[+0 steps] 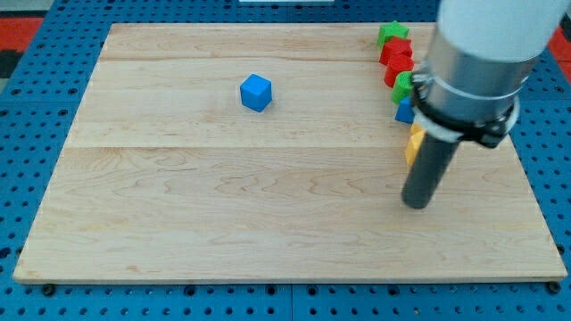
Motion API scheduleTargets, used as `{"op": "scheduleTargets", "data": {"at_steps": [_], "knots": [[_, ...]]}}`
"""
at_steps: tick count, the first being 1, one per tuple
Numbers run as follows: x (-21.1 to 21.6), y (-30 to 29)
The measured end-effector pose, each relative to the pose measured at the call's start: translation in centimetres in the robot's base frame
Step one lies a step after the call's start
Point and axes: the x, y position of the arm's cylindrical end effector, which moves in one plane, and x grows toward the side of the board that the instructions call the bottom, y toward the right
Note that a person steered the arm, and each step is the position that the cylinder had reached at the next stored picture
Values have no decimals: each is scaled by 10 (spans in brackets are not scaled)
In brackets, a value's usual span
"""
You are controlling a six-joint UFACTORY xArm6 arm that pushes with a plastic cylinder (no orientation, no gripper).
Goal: Slightly move the yellow heart to the bottom of the blue triangle
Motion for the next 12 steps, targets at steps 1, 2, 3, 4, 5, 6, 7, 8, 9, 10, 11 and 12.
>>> {"op": "scheduleTargets", "data": {"at_steps": [1, 2, 3, 4, 5, 6, 7, 8, 9, 10, 11, 12], "knots": [[-43, 47], [-74, 80], [-93, 74], [-93, 74], [-93, 65], [-93, 59], [-93, 58], [-93, 57], [-96, 52], [-101, 47], [-101, 47], [-101, 44]]}}
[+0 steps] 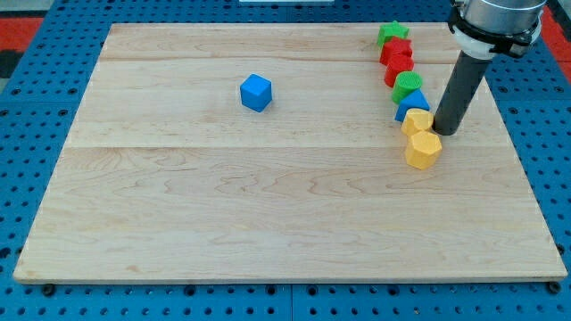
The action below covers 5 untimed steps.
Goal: Slightly move the yellow heart to the bottom of the blue triangle
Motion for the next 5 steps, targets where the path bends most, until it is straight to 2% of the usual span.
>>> {"op": "scheduleTargets", "data": {"at_steps": [5], "knots": [[-19, 17]]}}
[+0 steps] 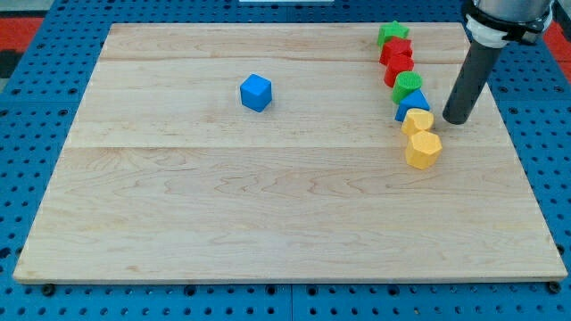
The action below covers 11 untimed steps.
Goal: Slightly move the yellow heart to the bottom of the blue triangle
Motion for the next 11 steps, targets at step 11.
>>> {"op": "scheduleTargets", "data": {"at_steps": [11], "knots": [[21, -18]]}}
